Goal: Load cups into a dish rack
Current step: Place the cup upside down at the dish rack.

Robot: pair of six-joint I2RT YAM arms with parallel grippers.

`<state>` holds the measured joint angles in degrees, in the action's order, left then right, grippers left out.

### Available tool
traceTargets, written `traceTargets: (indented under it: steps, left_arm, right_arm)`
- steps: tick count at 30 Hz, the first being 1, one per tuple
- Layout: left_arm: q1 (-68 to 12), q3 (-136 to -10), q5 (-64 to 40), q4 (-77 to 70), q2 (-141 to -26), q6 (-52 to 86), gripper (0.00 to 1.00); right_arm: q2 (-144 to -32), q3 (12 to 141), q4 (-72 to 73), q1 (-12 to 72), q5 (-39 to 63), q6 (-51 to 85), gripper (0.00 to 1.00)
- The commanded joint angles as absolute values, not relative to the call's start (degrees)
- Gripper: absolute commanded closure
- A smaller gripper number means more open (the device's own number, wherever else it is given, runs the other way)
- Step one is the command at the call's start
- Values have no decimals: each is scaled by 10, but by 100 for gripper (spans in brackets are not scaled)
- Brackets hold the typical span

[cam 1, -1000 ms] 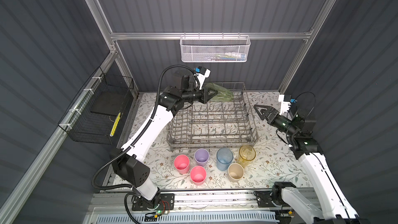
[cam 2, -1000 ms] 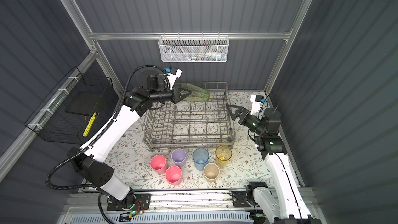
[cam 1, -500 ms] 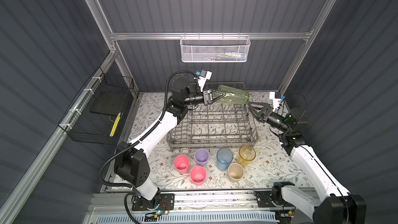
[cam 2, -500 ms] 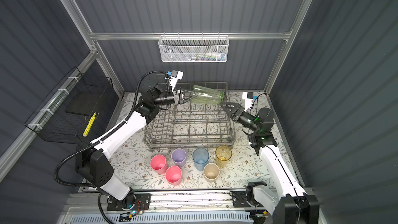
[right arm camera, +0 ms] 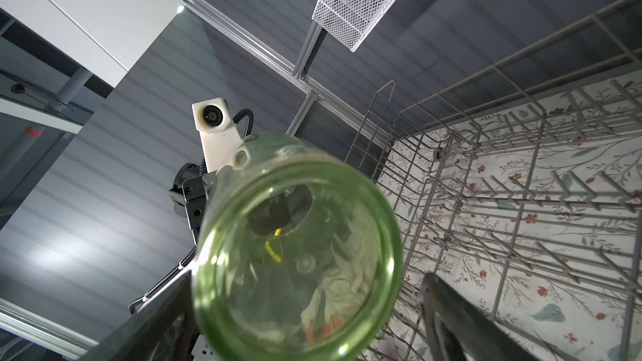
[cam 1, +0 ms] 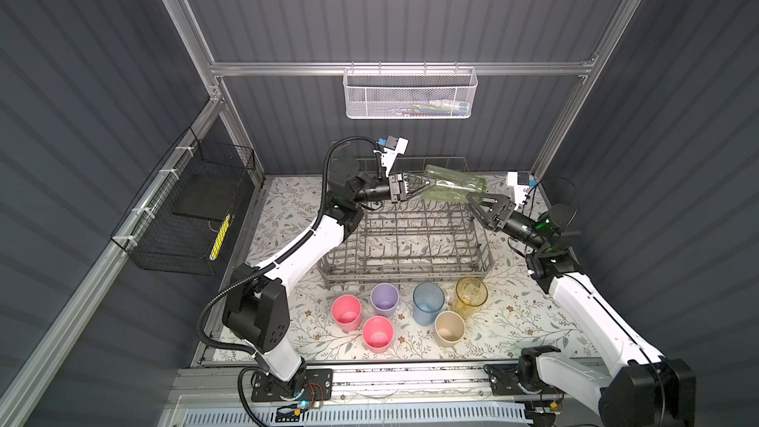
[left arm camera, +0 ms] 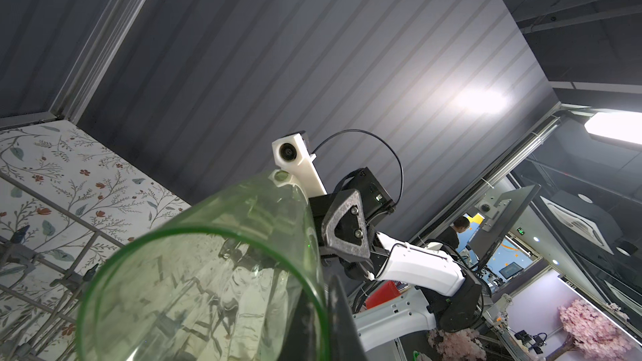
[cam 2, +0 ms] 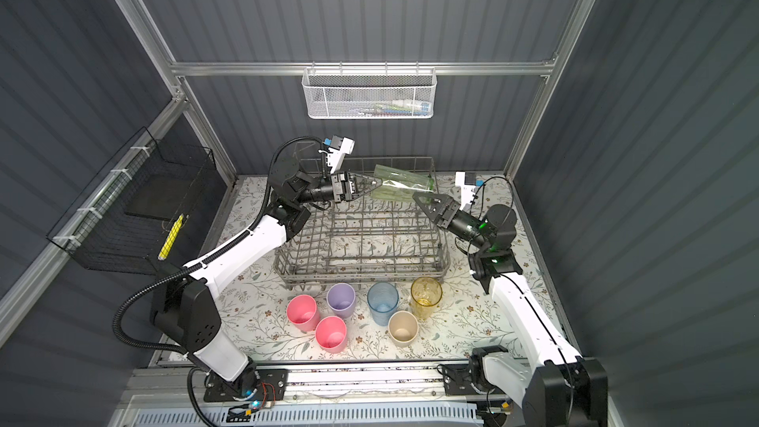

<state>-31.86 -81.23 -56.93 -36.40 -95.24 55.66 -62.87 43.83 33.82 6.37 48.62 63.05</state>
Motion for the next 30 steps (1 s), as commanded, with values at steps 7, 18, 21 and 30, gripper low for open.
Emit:
traceTargets:
  steps: [7,18,21,30]
  left_arm:
    - [-326,-815,-593,-403,-954,560,100]
    - [-329,-793,-586,-374,-957,533,100]
    - [-329,-795,-589,-371,-957,531,100]
    - [-329,-795,-590,-369,-959,528,100]
  right_arm:
    - [-675,454,457,68,487,690,1]
    - [-690,468,477,76,495,699,7]
    - [-693,465,488,78,498,708,9]
    - [-693,465,490,86,504,711,23]
